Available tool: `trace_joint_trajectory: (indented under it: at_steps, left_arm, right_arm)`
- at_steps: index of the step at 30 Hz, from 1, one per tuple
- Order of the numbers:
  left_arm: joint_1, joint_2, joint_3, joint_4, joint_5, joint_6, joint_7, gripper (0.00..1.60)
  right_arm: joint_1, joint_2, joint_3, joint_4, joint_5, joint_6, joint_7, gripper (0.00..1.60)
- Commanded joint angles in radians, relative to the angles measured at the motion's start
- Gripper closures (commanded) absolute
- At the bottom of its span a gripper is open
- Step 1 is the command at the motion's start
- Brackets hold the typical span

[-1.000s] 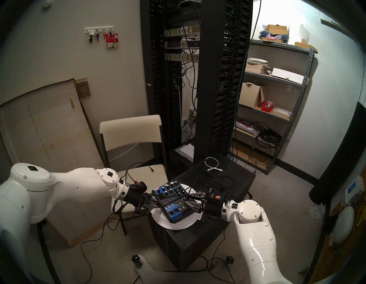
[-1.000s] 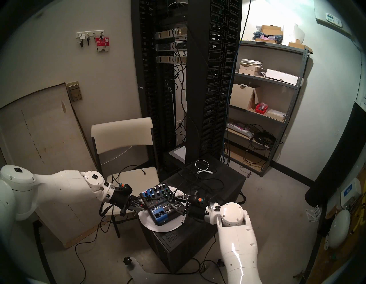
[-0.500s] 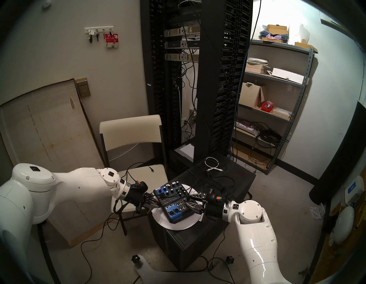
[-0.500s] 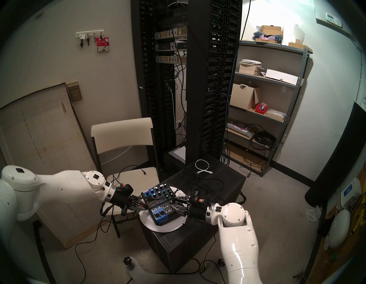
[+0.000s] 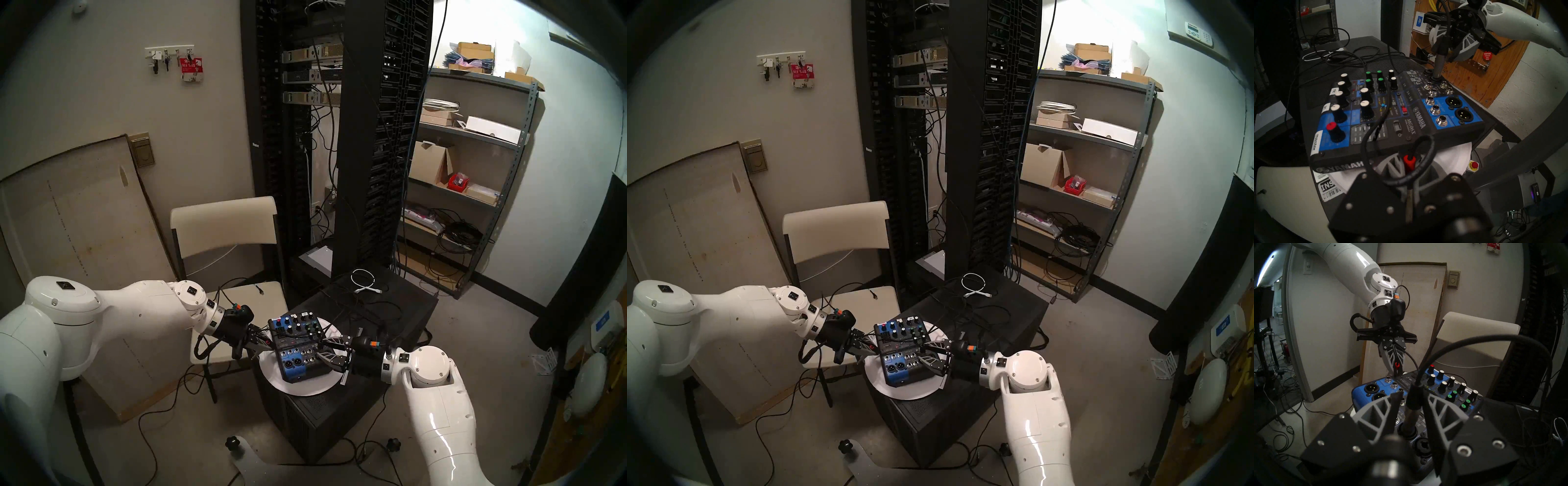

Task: Insert aux cable

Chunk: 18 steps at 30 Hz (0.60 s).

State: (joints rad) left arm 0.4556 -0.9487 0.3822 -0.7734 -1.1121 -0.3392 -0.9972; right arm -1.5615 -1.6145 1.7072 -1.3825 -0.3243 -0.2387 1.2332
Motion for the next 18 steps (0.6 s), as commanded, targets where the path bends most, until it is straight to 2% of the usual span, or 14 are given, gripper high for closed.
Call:
trace_joint_trajectory:
  at_steps: [1, 18]
  left_arm:
    - [-0.037, -0.056, -0.024, 0.032, -0.006, 0.002, -0.006, 1.6]
    - [-0.054, -0.13, -0.039, 0.14, -0.007, 0.005, -0.056, 1.6]
  right_arm:
    - [-0.001, -0.002, -0.019, -0.015, 0.009, 0.002, 0.007, 0.83]
    - [-0.014, 0.001, -0.056, -0.035, 0.02, 0.009, 0.004, 0.82]
